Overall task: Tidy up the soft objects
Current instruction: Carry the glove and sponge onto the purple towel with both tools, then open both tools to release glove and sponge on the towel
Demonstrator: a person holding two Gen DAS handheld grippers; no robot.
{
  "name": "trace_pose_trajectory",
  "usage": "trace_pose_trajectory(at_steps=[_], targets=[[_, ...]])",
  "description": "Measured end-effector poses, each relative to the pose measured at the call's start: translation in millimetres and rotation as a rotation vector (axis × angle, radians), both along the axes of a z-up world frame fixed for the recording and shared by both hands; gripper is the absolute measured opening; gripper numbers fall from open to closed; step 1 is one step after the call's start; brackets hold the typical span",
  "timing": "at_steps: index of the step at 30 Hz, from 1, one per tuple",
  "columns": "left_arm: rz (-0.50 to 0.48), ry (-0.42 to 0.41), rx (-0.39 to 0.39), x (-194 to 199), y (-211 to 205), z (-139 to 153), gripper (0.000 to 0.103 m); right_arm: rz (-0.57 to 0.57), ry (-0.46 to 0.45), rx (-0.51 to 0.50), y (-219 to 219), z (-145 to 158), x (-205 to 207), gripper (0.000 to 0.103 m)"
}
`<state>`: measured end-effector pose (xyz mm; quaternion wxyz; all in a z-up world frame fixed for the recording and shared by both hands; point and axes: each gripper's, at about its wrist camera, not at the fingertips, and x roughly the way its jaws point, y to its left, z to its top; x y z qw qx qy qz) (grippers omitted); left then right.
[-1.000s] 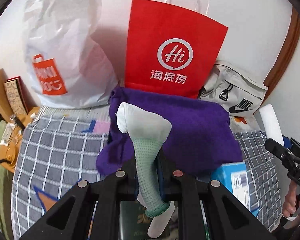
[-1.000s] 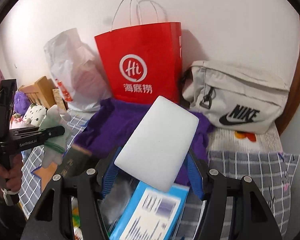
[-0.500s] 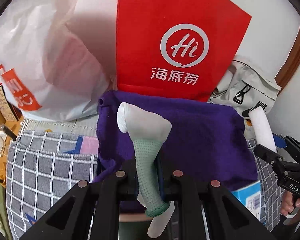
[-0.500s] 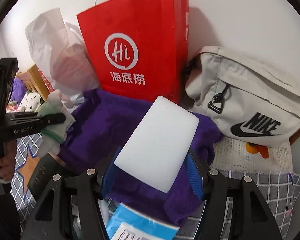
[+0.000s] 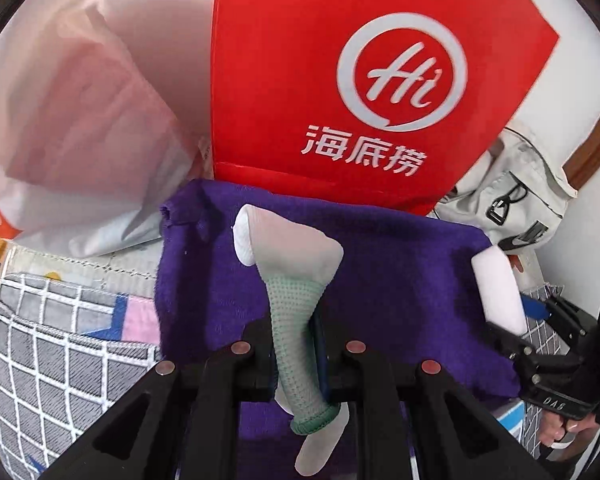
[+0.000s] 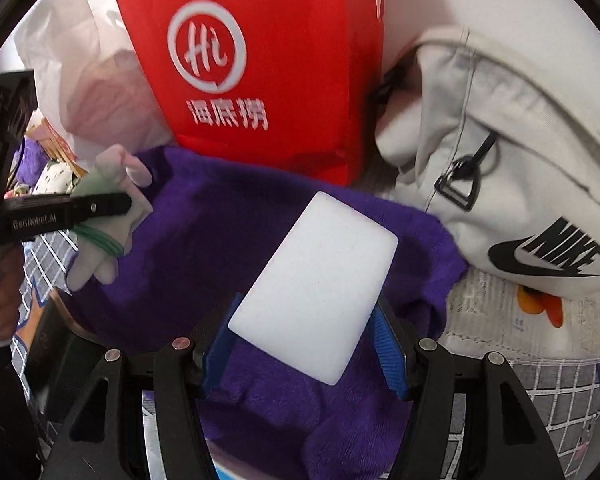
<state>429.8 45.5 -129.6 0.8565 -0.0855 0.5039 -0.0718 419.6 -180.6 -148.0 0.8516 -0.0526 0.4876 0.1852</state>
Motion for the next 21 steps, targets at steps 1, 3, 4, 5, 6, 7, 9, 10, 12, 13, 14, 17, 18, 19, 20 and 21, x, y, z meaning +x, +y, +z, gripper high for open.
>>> trace_pose_trajectory(at_steps=[1,3,4,5,6,7,9,10,12,13,14,17,18,19,20,21], targets=[[0.003,0.005,-0.005,3,0,-3,0.014,-0.001,-0.001,-0.005,-1,-3,2,0.062],[0.003,0.012,-0.012,9,1,-9,0.014,-0.004,-0.001,-0.002,-2,-5,5,0.062],[0.006,0.014,-0.011,10,1,-11,0.014,-0.004,0.008,0.003,-3,-8,7,0.062],[0.009,0.016,-0.009,11,1,-13,0.014,-0.008,0.019,0.006,-4,-11,9,0.062],[0.011,0.019,-0.011,13,2,-16,0.014,-0.014,0.026,0.006,-5,-13,11,0.062],[0.013,0.023,-0.018,15,2,-18,0.014,-0.015,0.035,0.006,-5,-16,12,0.062],[0.010,0.039,-0.017,19,0,-22,0.014,-0.013,0.051,0.004,-3,-22,15,0.062],[0.005,0.043,-0.014,19,0,-24,0.014,-0.013,0.054,0.003,-3,-24,16,0.063],[0.004,0.038,-0.016,21,-1,-24,0.014,-0.011,0.058,0.005,0,-26,18,0.063],[0.003,0.038,-0.020,22,-2,-24,0.014,-0.011,0.056,0.012,1,-28,20,0.063],[0.002,0.041,-0.021,22,-1,-24,0.015,-0.013,0.057,0.014,1,-29,20,0.064],[0.003,0.049,-0.036,26,1,-27,0.032,-0.013,0.068,0.018,1,-30,22,0.070],[0.006,0.050,-0.039,26,2,-27,0.047,-0.011,0.069,0.015,1,-30,21,0.073],[0.011,0.045,-0.038,28,1,-27,0.055,-0.008,0.064,0.008,3,-29,21,0.080],[0.015,0.035,-0.036,27,1,-26,0.065,-0.007,0.052,0.004,4,-28,20,0.086],[0.018,0.022,-0.034,26,2,-24,0.065,-0.007,0.041,0.003,5,-26,19,0.087]])
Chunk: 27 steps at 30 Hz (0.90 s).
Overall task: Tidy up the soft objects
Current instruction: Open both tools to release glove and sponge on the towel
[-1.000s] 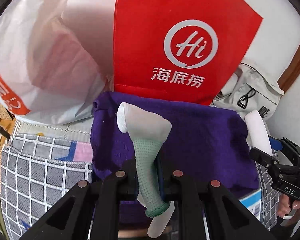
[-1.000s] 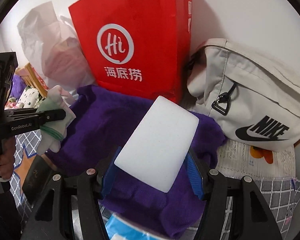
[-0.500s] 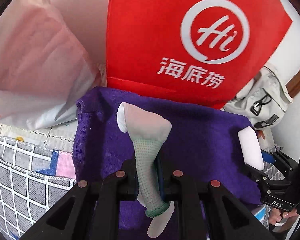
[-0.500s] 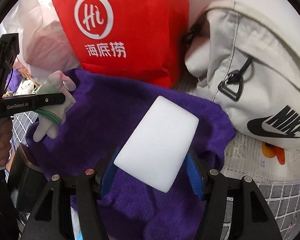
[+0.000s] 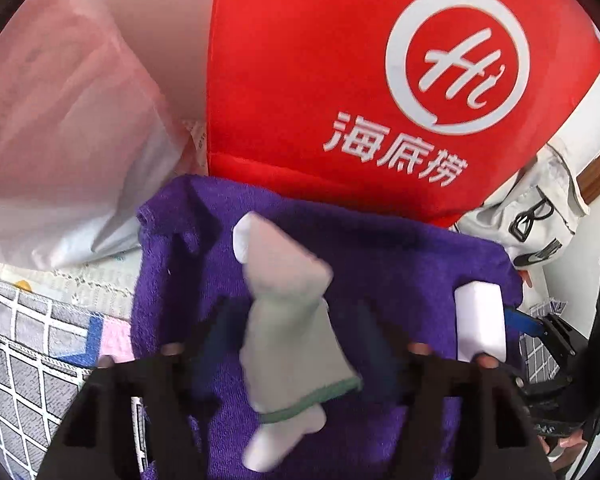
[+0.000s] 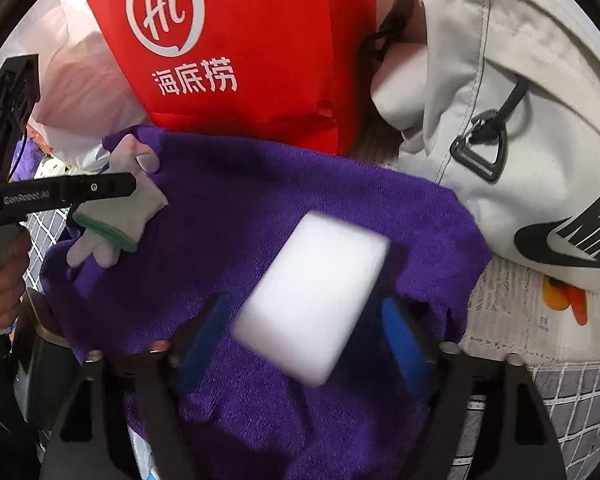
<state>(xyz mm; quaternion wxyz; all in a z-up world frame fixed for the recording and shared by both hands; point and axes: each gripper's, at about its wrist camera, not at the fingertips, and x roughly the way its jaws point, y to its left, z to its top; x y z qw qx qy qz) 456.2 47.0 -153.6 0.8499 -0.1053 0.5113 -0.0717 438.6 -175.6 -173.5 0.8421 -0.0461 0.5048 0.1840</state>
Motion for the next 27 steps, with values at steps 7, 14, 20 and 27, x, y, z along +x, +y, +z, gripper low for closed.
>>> trace_pose_trajectory(at_steps=[7,14,20,27], targets=[[0.030,-0.040,0.043,-11,6,21,0.065,-0.018,-0.055,0.044,-5,28,-15,0.089],[0.059,-0.129,0.094,-50,18,60,0.065,-0.102,-0.154,0.098,-16,68,-40,0.089],[0.056,-0.145,0.109,-94,27,89,0.065,-0.095,-0.195,0.108,-12,96,-84,0.089],[0.052,-0.161,0.099,-166,32,108,0.065,-0.084,-0.199,0.133,-10,111,-155,0.089]])
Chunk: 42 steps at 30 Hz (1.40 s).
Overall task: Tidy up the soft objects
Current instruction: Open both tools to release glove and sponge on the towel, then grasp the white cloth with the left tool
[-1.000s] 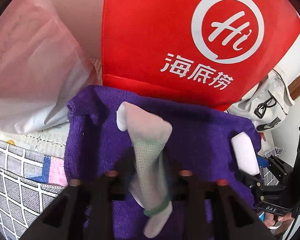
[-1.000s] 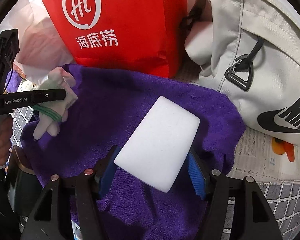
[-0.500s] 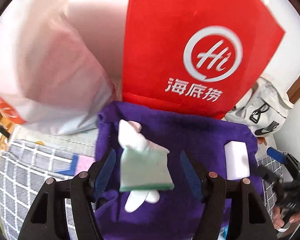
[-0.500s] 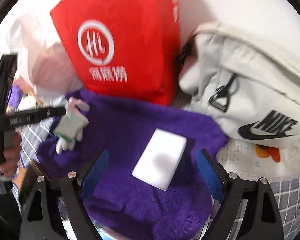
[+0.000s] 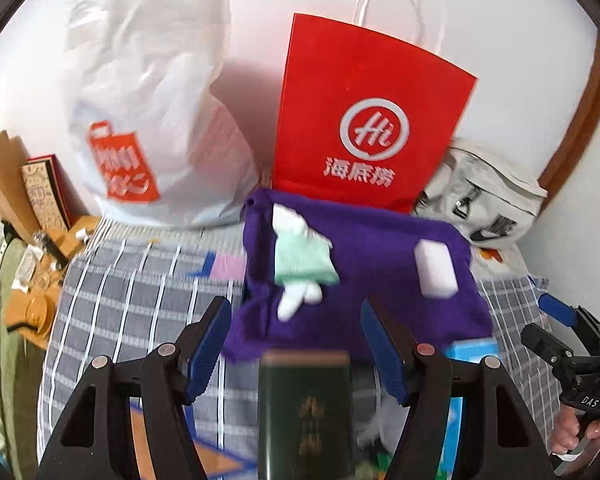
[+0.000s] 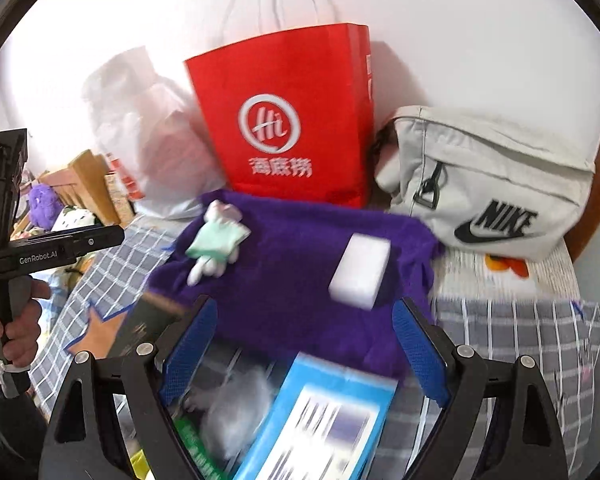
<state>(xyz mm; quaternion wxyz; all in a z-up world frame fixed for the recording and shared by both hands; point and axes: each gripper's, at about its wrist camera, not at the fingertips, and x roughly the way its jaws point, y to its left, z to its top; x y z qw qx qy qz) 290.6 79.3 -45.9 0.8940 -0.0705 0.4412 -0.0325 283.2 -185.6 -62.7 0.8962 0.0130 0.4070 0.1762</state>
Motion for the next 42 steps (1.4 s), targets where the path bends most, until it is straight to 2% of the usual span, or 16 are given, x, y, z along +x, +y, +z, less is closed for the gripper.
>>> trace_pose_trajectory(at_steps=[7,10,18,31,39,42], targets=[[0.012,-0.021,-0.018,-68,7,0,0.065,-0.007,-0.024,0.022,-2,2,-73,0.088],[0.025,-0.027,-0.002,-95,10,-2,0.065,-0.004,-0.039,0.028,-2,3,-99,0.088],[0.020,-0.027,-0.003,-147,9,-19,0.065,-0.017,-0.052,0.031,-2,-4,-149,0.088],[0.001,0.001,0.022,-189,2,-55,0.065,-0.019,-0.072,0.036,-3,-15,-197,0.088],[-0.010,0.053,0.057,-200,3,-91,0.065,-0.031,-0.055,0.019,-5,-27,-205,0.088],[-0.043,0.084,0.066,-200,-3,-104,0.065,-0.036,-0.045,0.009,-5,-32,-204,0.088]])
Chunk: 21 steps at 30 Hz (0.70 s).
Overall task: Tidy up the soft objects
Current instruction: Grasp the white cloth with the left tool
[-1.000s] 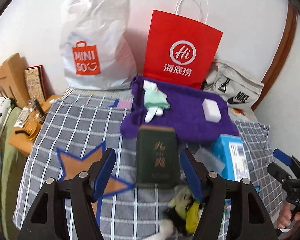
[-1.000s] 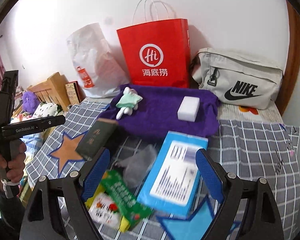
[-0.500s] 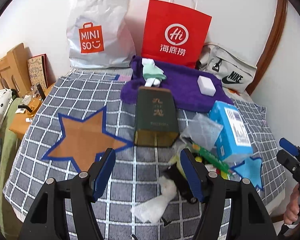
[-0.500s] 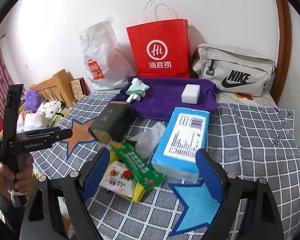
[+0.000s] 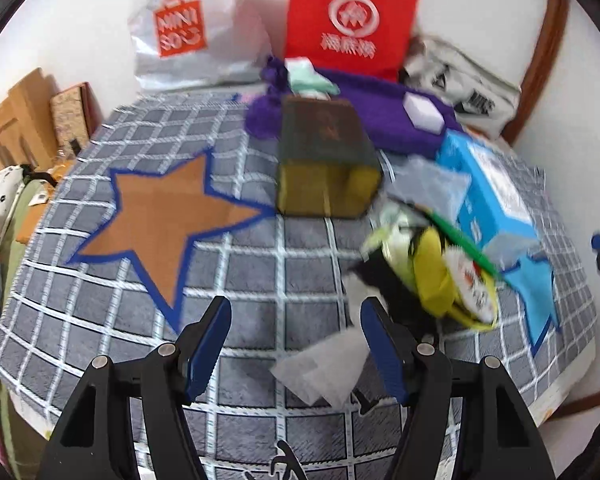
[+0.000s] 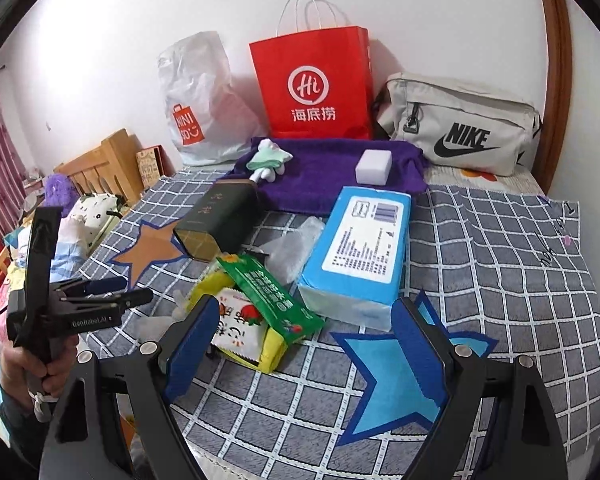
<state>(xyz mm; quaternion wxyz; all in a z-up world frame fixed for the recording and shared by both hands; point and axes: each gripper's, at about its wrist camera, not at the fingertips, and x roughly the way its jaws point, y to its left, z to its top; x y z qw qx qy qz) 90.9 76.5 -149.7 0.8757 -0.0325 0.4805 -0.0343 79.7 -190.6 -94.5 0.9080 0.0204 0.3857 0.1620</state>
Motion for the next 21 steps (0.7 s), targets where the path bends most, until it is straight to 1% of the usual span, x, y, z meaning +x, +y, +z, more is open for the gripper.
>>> trace_pose_trajectory(at_steps=[2,5,7,9,10,11,12,13,14,16,17,18,20,21], targets=[[-0.036,0.004,0.017,0,-10,-7,0.065,0.001,0.005,-0.002,0,-2,2,0.088],[-0.088,0.018,0.023,4,-25,-16,0.065,0.008,0.018,-0.011,3,-7,5,0.088],[-0.112,0.031,0.020,7,-33,-23,0.063,0.016,0.028,-0.015,4,-11,7,0.088],[-0.126,0.055,0.032,10,-39,-32,0.053,0.024,0.038,-0.014,5,-15,9,0.088],[-0.129,0.048,0.072,10,-43,-35,0.052,0.030,0.044,-0.012,6,-18,9,0.088],[-0.138,0.026,0.106,8,-47,-34,0.043,0.036,0.048,-0.012,8,-20,10,0.088],[-0.149,0.018,0.123,8,-50,-34,0.036,0.042,0.052,-0.014,10,-23,11,0.088],[-0.157,0.013,0.111,7,-50,-32,0.022,0.046,0.054,-0.016,12,-25,12,0.088],[-0.150,0.017,0.096,8,-47,-31,0.020,0.052,0.055,-0.018,14,-27,13,0.087],[-0.124,0.015,0.068,9,-37,-29,0.019,0.064,0.056,-0.026,19,-30,15,0.085],[-0.104,0.011,0.079,10,-33,-29,0.019,0.073,0.056,-0.028,22,-31,16,0.083],[-0.071,0.008,0.108,11,-28,-28,0.019,0.083,0.054,-0.031,24,-33,17,0.082],[-0.043,0.017,0.136,14,-22,-30,0.020,0.106,0.048,-0.054,31,-38,22,0.078],[-0.037,0.018,0.126,14,-18,-30,0.020,0.110,0.052,-0.068,34,-41,25,0.077]])
